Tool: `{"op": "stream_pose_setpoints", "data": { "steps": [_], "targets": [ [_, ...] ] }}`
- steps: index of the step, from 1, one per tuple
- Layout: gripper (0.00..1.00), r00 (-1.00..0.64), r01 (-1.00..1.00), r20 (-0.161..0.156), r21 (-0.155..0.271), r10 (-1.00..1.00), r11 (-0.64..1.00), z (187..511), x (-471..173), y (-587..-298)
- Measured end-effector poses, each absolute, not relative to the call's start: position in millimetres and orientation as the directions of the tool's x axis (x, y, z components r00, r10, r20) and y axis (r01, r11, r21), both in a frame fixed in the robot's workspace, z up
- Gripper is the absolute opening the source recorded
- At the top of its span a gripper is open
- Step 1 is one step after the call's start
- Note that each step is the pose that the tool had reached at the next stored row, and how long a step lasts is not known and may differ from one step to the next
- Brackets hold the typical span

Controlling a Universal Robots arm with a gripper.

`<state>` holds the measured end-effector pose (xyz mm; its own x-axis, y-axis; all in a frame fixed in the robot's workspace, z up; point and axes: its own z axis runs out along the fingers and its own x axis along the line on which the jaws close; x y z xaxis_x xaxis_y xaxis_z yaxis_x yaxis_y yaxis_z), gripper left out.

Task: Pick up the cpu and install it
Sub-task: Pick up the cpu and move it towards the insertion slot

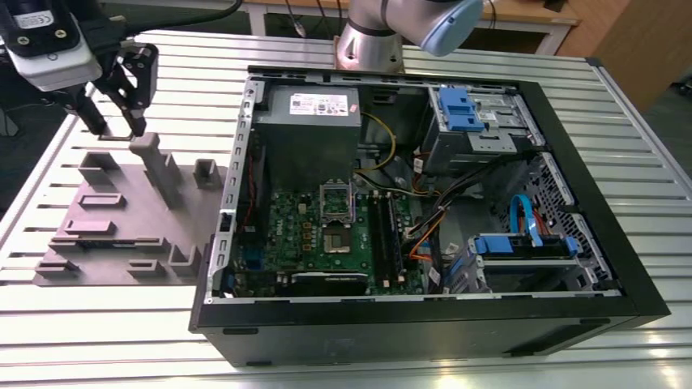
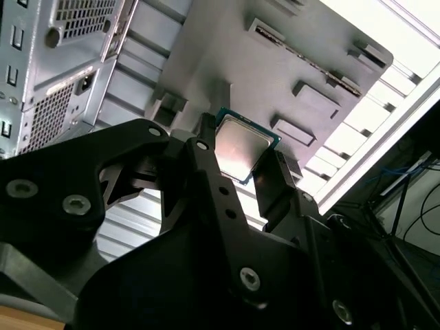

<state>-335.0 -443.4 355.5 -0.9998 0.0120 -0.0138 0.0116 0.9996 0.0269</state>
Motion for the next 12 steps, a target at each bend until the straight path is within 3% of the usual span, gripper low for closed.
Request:
{"op": "stream_pose_setpoints", "data": {
  "steps": [12],
  "targets": [
    [0.47, -1.0, 0.012, -0.014, 0.027, 0.012, 1.0, 356, -304, -443]
  ]
}}
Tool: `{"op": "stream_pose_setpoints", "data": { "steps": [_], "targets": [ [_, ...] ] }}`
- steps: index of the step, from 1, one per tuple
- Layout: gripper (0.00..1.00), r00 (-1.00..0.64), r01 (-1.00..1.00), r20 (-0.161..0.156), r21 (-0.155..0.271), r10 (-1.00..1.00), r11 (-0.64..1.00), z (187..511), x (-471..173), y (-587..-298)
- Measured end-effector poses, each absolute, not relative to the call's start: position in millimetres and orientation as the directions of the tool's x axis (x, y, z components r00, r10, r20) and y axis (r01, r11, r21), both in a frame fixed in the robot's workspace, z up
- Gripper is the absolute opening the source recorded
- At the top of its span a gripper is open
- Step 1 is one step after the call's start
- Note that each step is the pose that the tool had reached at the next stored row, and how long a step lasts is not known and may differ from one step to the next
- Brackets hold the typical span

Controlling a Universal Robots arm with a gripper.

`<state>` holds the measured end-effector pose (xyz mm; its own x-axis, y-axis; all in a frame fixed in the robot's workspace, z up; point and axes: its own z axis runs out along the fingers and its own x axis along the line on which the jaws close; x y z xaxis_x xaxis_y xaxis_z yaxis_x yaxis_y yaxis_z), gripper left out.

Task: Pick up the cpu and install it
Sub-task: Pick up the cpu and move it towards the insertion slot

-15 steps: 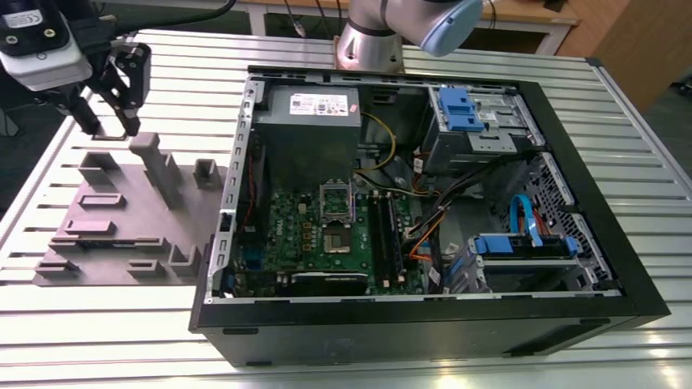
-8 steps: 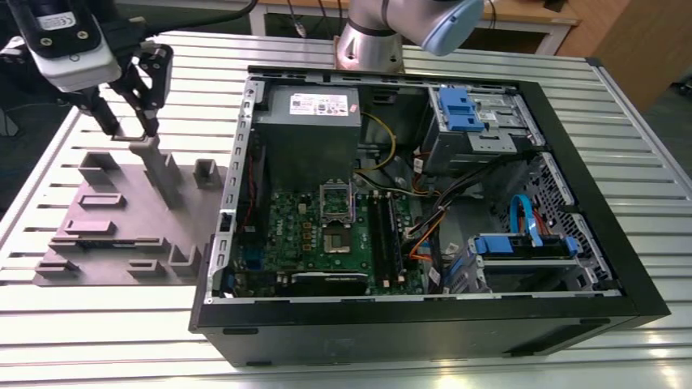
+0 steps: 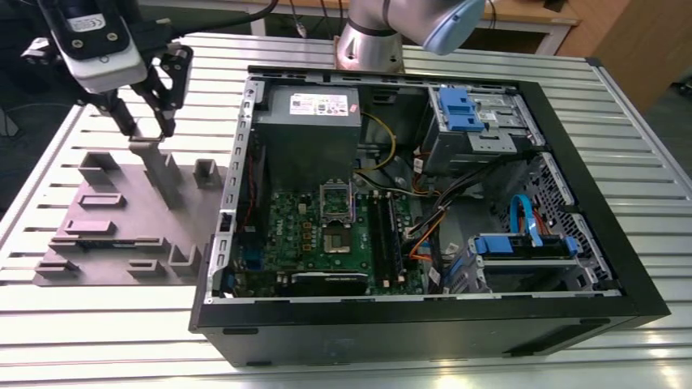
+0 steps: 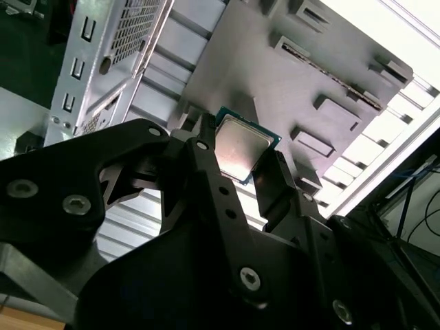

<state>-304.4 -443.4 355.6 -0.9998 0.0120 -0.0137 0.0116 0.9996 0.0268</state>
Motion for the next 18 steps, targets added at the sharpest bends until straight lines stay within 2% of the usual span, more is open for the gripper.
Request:
{"op": "stream_pose_setpoints", "data": {
  "steps": [18],
  "targets": [
    [0.47, -1.0, 0.012, -0.014, 0.027, 0.012, 1.0, 356, -265, -443]
  ]
}}
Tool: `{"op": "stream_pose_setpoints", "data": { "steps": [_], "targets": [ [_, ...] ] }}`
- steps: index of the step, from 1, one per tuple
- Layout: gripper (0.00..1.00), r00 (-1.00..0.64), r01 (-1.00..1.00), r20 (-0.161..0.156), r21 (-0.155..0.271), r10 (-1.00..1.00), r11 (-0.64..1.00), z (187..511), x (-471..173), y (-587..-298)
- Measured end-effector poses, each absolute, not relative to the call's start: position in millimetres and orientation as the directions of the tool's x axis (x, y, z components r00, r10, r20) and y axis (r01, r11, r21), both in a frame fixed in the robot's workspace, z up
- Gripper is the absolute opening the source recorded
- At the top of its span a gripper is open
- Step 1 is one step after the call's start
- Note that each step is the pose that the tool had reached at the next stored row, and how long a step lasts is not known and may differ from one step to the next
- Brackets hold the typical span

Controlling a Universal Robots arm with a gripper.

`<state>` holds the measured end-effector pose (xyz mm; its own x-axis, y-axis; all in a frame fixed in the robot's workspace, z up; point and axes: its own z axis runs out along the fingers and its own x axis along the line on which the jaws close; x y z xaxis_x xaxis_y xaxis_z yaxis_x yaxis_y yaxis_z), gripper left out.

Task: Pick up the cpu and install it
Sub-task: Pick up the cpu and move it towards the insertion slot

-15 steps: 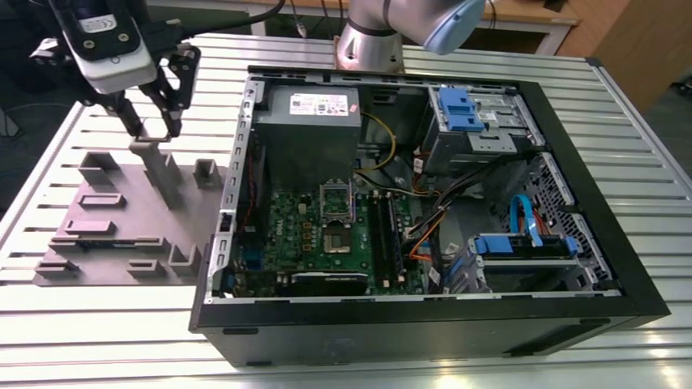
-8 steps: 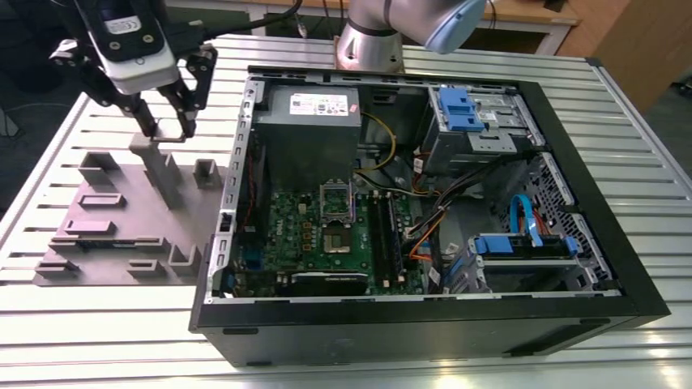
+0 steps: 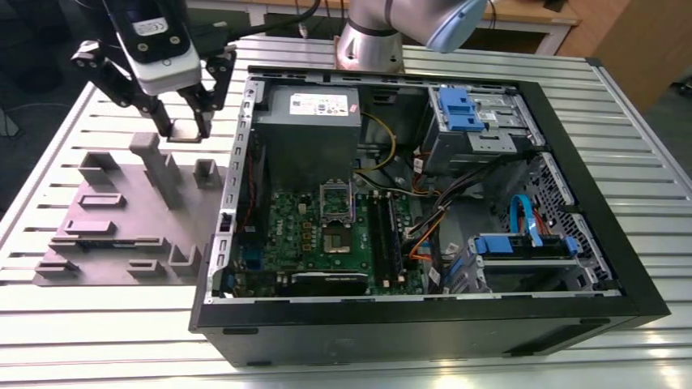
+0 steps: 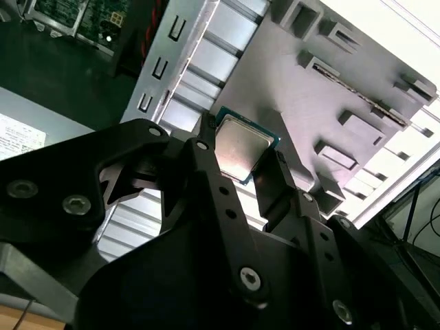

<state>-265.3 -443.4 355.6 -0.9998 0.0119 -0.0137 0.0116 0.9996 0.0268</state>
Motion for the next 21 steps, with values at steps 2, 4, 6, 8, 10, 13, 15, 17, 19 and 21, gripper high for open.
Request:
{"op": "stream_pose_setpoints", "data": {
  "steps": [2, 4, 6, 8, 10, 13, 15, 17, 19, 21],
  "targets": [
    [0.47, -1.0, 0.012, -0.014, 0.027, 0.012, 1.0, 356, -261, -443],
    [0.47, -1.0, 0.012, -0.014, 0.027, 0.012, 1.0, 356, -257, -443],
    [0.47, -1.0, 0.012, -0.014, 0.027, 0.012, 1.0, 356, -253, -443],
    [0.47, -1.0, 0.012, -0.014, 0.027, 0.012, 1.0, 356, -249, -443],
    [0.47, -1.0, 0.012, -0.014, 0.027, 0.012, 1.0, 356, -245, -443],
    [0.47, -1.0, 0.012, -0.014, 0.027, 0.012, 1.0, 356, -240, -443],
    [0.47, -1.0, 0.012, -0.014, 0.027, 0.012, 1.0, 356, -237, -443],
    [0.47, -1.0, 0.012, -0.014, 0.027, 0.012, 1.0, 356, -234, -443],
    [0.47, -1.0, 0.012, -0.014, 0.027, 0.012, 1.0, 356, -231, -443],
    [0.47, -1.0, 0.012, -0.014, 0.027, 0.012, 1.0, 356, -228, -443]
  ]
}}
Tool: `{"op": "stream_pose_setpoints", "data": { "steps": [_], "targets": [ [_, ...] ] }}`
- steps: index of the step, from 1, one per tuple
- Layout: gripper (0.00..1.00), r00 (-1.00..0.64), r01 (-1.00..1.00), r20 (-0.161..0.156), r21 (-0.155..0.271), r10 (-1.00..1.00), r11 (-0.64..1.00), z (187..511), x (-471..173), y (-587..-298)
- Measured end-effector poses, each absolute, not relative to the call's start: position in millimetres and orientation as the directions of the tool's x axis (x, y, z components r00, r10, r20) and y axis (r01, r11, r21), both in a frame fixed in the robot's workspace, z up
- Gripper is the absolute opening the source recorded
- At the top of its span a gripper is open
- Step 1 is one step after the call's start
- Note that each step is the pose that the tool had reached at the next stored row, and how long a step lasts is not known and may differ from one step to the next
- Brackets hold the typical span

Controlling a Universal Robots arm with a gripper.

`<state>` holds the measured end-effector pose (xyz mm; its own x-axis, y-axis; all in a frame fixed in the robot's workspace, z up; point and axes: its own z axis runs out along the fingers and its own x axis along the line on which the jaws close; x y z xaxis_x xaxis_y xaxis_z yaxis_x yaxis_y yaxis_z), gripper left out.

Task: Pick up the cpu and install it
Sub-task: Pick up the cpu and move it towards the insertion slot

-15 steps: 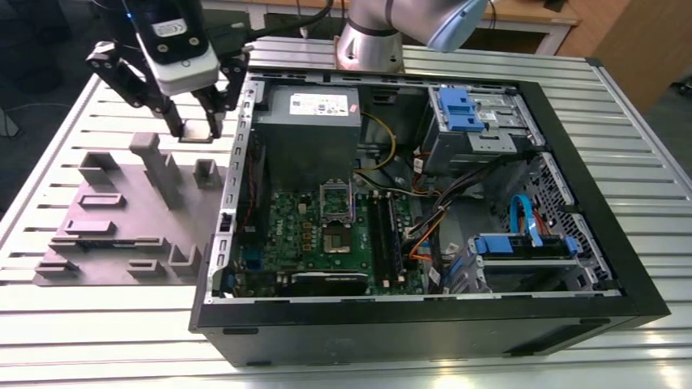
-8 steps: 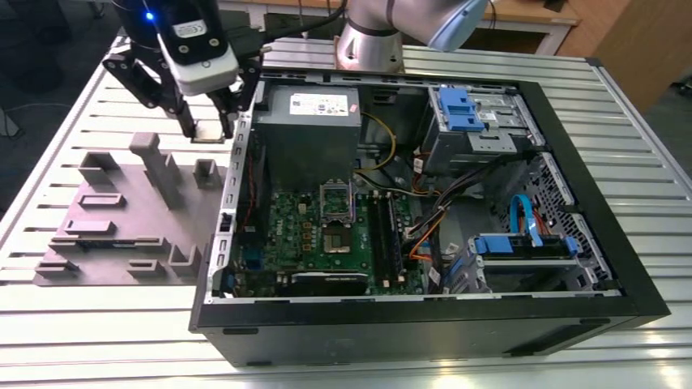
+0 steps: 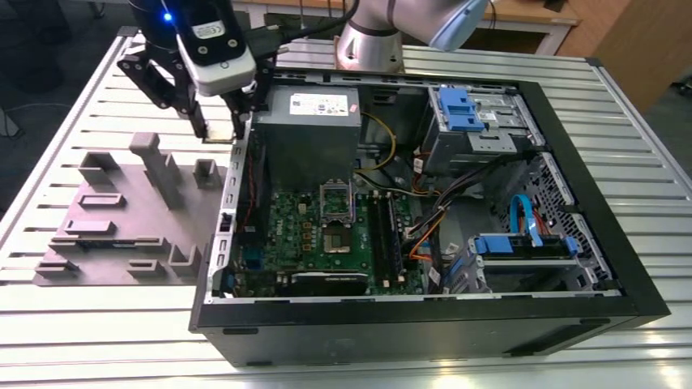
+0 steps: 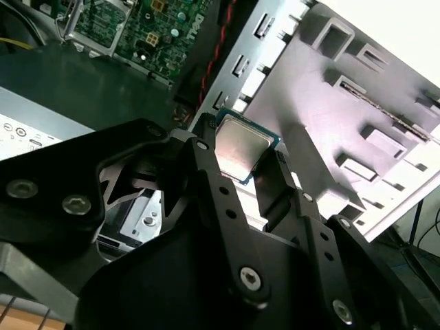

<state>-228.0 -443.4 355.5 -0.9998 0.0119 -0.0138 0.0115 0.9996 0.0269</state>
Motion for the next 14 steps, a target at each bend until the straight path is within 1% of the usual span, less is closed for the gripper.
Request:
{"op": "stream_pose_setpoints", "data": {
  "steps": [14],
  "targets": [
    [0.47, -1.0, 0.012, -0.014, 0.027, 0.012, 1.0, 356, -200, -443]
  ]
}}
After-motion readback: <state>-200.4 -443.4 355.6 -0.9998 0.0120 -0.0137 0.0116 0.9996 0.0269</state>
